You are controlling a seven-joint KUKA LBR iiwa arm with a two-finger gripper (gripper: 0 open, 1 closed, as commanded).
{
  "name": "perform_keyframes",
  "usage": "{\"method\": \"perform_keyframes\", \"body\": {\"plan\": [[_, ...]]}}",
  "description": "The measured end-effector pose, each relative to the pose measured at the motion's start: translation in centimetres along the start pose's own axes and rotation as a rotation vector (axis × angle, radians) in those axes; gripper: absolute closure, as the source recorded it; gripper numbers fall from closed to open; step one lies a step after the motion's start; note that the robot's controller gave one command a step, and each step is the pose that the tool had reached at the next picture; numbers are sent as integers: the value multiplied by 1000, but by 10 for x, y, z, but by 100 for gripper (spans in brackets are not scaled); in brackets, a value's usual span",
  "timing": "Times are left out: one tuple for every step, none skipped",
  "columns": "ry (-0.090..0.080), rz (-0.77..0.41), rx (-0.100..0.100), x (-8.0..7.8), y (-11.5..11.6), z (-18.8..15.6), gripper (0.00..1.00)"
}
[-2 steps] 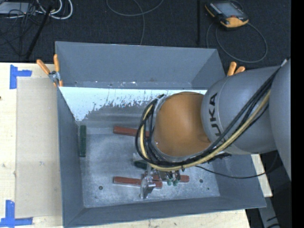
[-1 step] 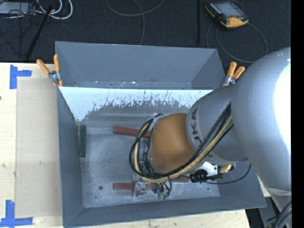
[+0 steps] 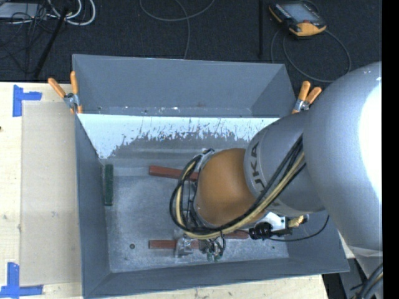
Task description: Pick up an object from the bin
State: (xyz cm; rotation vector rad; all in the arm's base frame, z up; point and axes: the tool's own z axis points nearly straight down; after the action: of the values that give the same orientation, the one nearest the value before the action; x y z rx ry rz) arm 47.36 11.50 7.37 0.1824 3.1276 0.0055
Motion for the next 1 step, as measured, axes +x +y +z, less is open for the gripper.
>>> {"method": "perform_keyframes", "body": {"plan": [[10, 36, 4, -7, 5, -115, 100]]}}
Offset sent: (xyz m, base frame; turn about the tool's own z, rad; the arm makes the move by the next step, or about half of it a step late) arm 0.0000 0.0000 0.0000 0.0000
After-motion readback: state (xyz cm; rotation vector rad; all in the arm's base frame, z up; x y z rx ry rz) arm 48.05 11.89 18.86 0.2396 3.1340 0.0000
